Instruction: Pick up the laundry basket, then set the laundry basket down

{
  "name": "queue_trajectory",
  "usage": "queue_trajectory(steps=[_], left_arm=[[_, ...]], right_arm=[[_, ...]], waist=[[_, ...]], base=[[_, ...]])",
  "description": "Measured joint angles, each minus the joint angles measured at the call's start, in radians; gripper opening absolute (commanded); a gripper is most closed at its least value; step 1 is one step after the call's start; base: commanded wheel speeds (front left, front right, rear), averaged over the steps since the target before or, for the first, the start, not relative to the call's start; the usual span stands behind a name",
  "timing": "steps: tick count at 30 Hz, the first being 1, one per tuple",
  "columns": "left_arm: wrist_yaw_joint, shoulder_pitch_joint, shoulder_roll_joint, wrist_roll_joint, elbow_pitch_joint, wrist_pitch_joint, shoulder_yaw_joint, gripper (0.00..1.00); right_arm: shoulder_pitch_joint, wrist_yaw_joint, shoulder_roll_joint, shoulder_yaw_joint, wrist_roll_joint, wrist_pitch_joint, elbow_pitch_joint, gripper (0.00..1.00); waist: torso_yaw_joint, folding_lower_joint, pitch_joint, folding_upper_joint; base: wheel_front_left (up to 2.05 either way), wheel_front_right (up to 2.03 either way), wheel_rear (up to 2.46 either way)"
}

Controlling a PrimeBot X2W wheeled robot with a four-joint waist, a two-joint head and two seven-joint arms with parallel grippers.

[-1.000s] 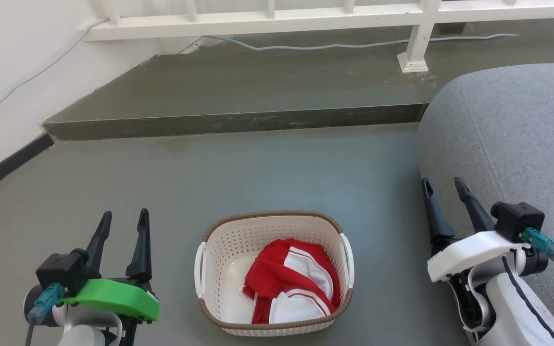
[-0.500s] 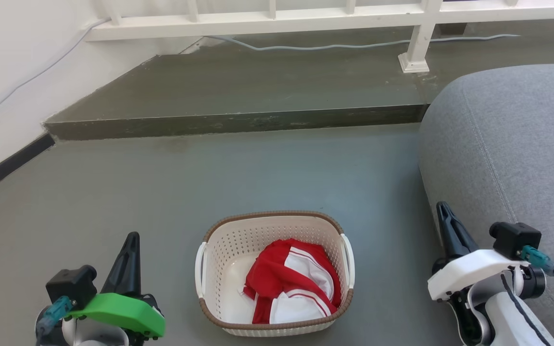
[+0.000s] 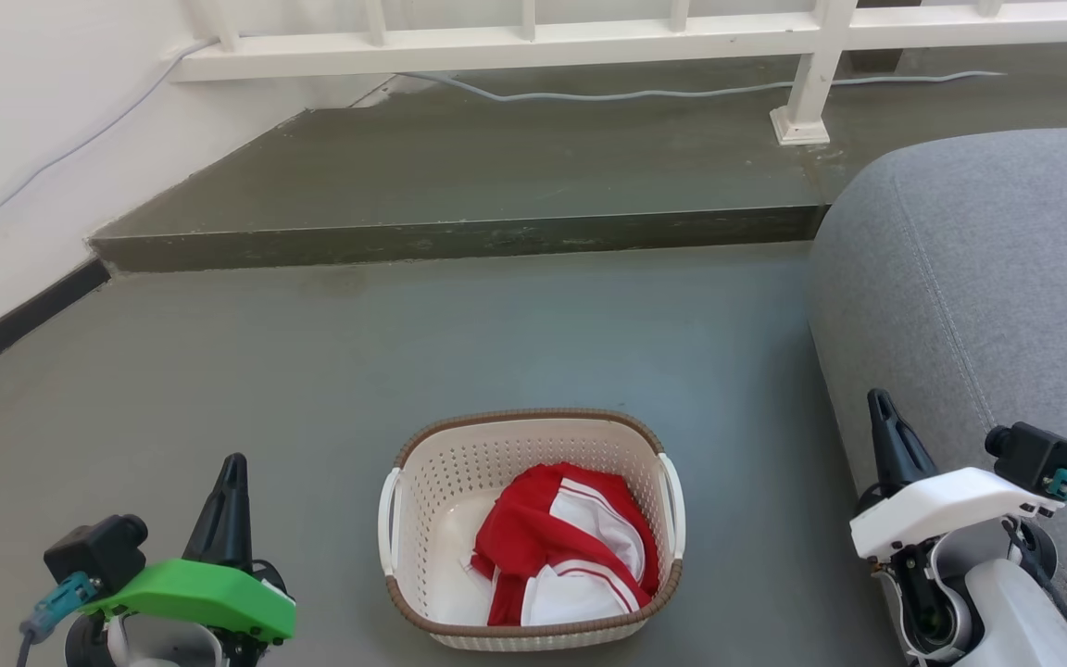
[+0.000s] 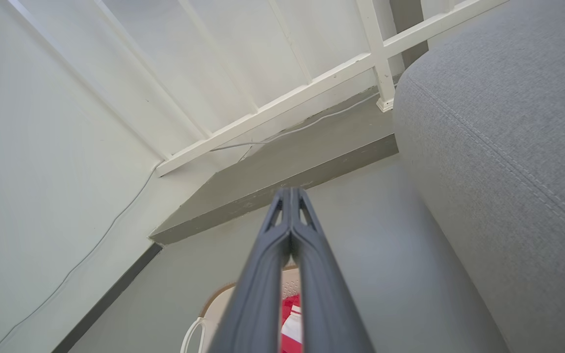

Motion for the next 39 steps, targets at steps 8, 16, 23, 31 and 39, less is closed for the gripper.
queue_trajectory(steps=[8, 16, 23, 31, 39], left_arm=[[0.000, -0.001, -0.001, -0.083, 0.001, 0.034, 0.020, 0.00], [0.000, -0.001, -0.002, -0.194, 0.001, 0.068, 0.038, 0.00], [0.000, -0.002, -0.002, -0.270, 0.001, 0.091, 0.058, 0.00], [0.000, -0.002, -0.003, -0.371, 0.001, 0.120, 0.071, 0.00], [-0.005, -0.002, -0.004, -0.462, 0.001, 0.148, 0.093, 0.00]], right_arm=[[0.000, 0.009, 0.003, -0.028, 0.095, 0.033, -0.004, 0.00], [0.000, 0.018, 0.011, -0.060, 0.200, 0.066, -0.012, 0.00], [0.000, 0.027, 0.017, -0.083, 0.284, 0.089, -0.017, 0.00], [0.000, 0.031, 0.024, -0.111, 0.379, 0.119, -0.026, 0.00], [0.000, 0.039, 0.027, -0.140, 0.476, 0.149, -0.036, 0.00]], waist=[[0.002, 0.0000, -0.003, 0.0000], [0.005, 0.0000, -0.006, 0.0000], [0.007, 0.0000, -0.008, 0.0000], [0.010, 0.0000, -0.010, 0.0000], [0.012, 0.0000, -0.013, 0.0000]], base=[[0.00, 0.00, 0.00], [0.00, 0.00, 0.00], [0.00, 0.00, 0.00], [0.00, 0.00, 0.00], [0.00, 0.00, 0.00]])
